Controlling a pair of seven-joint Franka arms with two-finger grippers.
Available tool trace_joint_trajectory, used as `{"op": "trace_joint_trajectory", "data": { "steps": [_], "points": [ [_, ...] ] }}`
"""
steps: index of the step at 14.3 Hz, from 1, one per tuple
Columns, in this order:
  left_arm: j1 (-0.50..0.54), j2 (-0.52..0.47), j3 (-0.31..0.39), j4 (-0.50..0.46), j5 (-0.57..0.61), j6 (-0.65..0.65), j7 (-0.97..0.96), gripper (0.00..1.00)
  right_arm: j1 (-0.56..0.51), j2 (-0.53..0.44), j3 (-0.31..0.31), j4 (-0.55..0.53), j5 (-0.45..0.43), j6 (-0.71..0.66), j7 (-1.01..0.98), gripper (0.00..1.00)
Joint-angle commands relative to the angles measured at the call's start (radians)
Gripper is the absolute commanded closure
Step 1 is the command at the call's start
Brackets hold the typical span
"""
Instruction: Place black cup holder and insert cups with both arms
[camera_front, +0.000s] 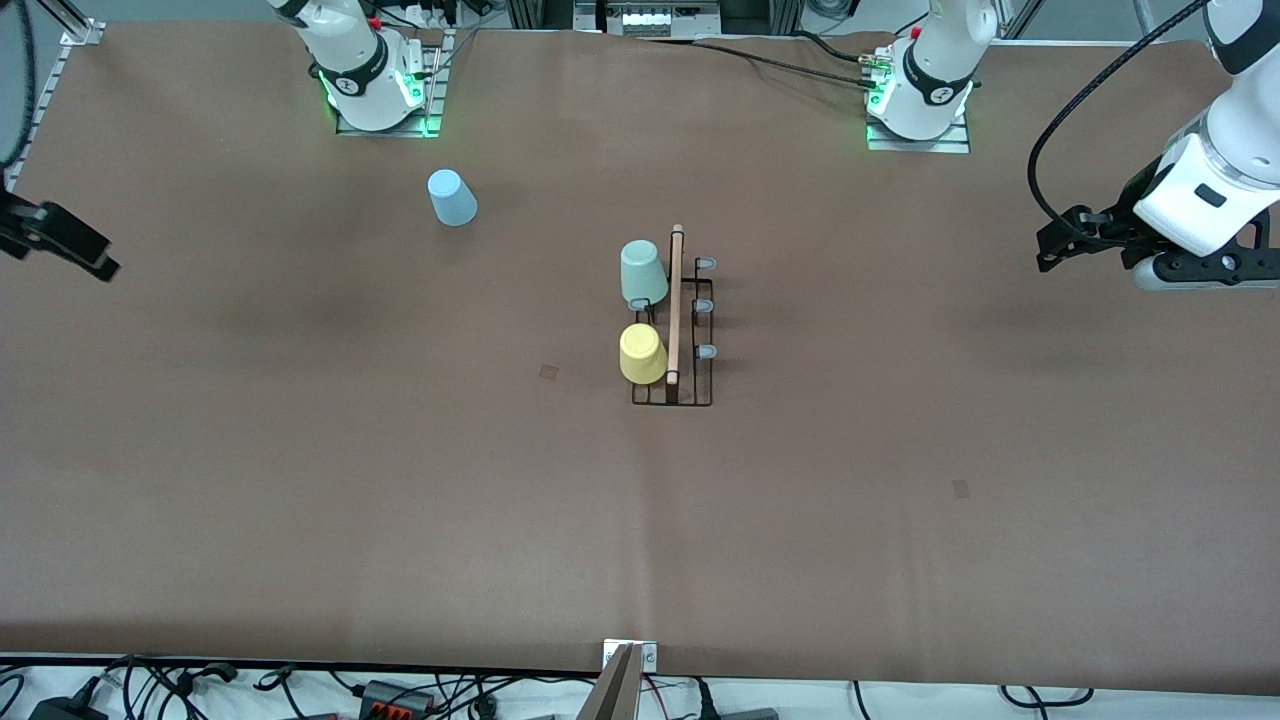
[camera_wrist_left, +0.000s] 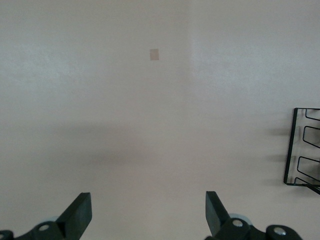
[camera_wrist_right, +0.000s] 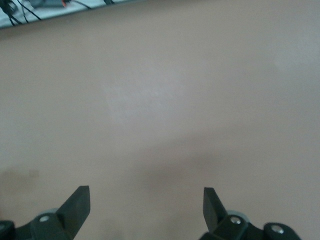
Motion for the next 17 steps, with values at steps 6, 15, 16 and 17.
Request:
{"op": "trace_joint_trajectory", "data": {
  "steps": [6, 15, 16, 17],
  "points": [
    [0.004, 0.011, -0.003, 0.029, -0.011, -0.020, 0.027, 0.00, -0.019, 0.063, 0.058, 0.082, 0.020, -0.080, -0.168, 0.00],
    [0.004, 0.011, -0.003, 0.029, -0.010, -0.022, 0.025, 0.00, 0.164, 0.109, -0.188, 0.089, 0.021, -0.059, -0.187, 0.00],
    [0.004, 0.011, -0.003, 0.029, -0.011, -0.022, 0.025, 0.00, 0.163, 0.107, -0.188, 0.091, 0.023, -0.066, -0.187, 0.00],
    [0.004, 0.011, -0.003, 0.029, -0.011, -0.022, 0.025, 0.00, 0.158, 0.107, -0.189, 0.095, 0.023, -0.071, -0.185, 0.00]
  ]
}}
